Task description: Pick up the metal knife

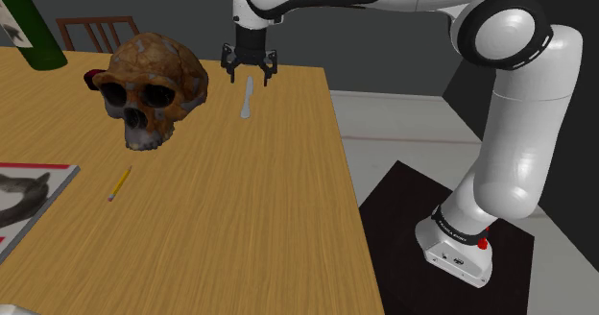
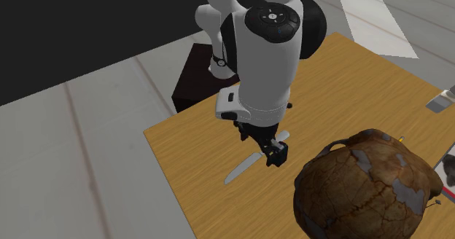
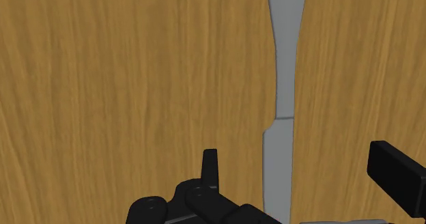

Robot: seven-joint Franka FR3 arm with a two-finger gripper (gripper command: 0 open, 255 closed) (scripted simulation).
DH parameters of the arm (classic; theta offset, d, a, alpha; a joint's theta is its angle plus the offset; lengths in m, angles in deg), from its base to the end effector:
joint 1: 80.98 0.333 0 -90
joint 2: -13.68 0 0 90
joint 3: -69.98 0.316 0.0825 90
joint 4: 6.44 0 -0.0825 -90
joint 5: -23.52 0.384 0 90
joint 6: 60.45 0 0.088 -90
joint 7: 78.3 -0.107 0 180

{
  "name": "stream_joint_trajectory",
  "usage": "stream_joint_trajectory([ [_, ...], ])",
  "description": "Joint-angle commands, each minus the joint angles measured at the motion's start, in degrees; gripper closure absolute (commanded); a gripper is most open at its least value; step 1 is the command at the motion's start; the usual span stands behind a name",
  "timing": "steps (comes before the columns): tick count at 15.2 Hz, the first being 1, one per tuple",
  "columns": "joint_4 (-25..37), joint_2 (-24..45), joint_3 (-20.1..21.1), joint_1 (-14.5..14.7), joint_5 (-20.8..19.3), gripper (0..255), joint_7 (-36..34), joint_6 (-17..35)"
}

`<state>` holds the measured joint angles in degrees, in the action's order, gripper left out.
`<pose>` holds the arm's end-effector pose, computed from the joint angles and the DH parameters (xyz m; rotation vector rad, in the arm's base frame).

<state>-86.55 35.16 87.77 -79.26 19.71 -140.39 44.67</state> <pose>0.6504 0.1892 0.5087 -2.8404 1.1231 -0.0452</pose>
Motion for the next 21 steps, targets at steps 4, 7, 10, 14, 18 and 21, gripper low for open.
stream_joint_trajectory([
  [4, -3.0, 0.2, -0.1, -0.1, -0.1, 0, -0.1, 3.3],
  [7, -3.0, 0.2, -0.1, -0.1, -0.1, 255, -0.1, 3.3],
  [10, -3.0, 0.2, -0.1, -0.2, -0.1, 255, 0.0, 3.3],
  [14, -2.9, 0.3, -0.1, -0.2, -0.1, 255, 0.0, 3.2],
  [18, -1.6, 0.2, -0.1, -0.1, 0.0, 255, -0.1, 1.8],
  [21, 0.8, 0.2, 0.0, 0.1, -0.1, 255, -0.1, -0.5],
])
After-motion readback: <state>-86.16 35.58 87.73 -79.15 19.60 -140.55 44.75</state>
